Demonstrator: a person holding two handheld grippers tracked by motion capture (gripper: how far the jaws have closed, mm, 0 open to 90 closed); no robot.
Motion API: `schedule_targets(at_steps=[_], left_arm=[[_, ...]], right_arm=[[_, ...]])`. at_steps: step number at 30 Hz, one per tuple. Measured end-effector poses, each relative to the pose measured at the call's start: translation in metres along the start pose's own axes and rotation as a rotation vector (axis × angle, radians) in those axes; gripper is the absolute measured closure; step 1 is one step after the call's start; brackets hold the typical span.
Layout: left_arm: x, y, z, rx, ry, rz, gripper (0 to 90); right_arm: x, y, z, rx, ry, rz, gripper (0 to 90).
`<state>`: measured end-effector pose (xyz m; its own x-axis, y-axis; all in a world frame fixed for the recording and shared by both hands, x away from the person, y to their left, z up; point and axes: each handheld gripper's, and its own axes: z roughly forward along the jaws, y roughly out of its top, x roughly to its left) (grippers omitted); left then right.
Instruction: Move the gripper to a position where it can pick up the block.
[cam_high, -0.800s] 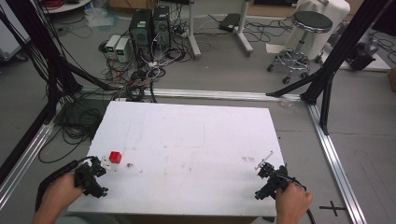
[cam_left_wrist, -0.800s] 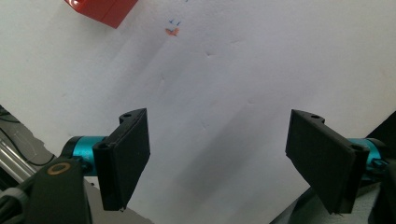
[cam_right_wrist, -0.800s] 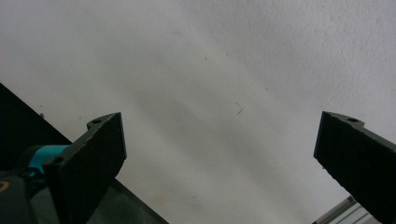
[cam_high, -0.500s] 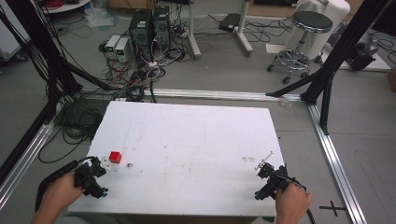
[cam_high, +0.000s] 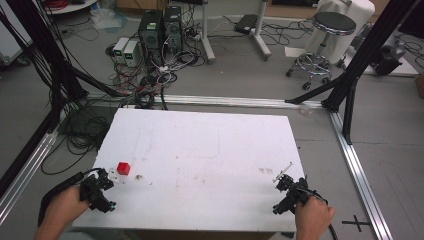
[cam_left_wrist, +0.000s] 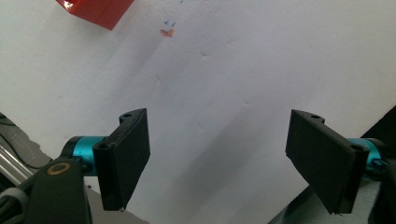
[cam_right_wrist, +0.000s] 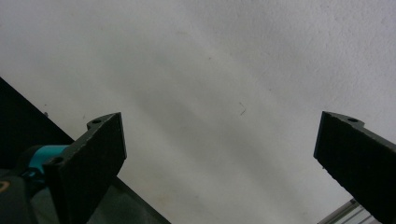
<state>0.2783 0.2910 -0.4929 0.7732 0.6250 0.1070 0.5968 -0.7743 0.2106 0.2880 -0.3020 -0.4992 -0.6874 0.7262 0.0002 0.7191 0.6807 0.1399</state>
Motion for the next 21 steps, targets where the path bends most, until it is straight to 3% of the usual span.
schedule_targets(at_steps=[15, 21], left_arm=[[-0.0026, 0.001, 0.0017, 0.008, 0.004, 0.025, 22.2], [-0.0027, 0.0019, -0.0018, 0.005, -0.007, 0.09, 22.2]], right_arm=[[0.0015, 0.0005, -0.001, -0.016, 0.009, -0.008, 1.5], [0.0035, 0.0032, 0.0011, -0.016, 0.018, -0.022, 1.5]])
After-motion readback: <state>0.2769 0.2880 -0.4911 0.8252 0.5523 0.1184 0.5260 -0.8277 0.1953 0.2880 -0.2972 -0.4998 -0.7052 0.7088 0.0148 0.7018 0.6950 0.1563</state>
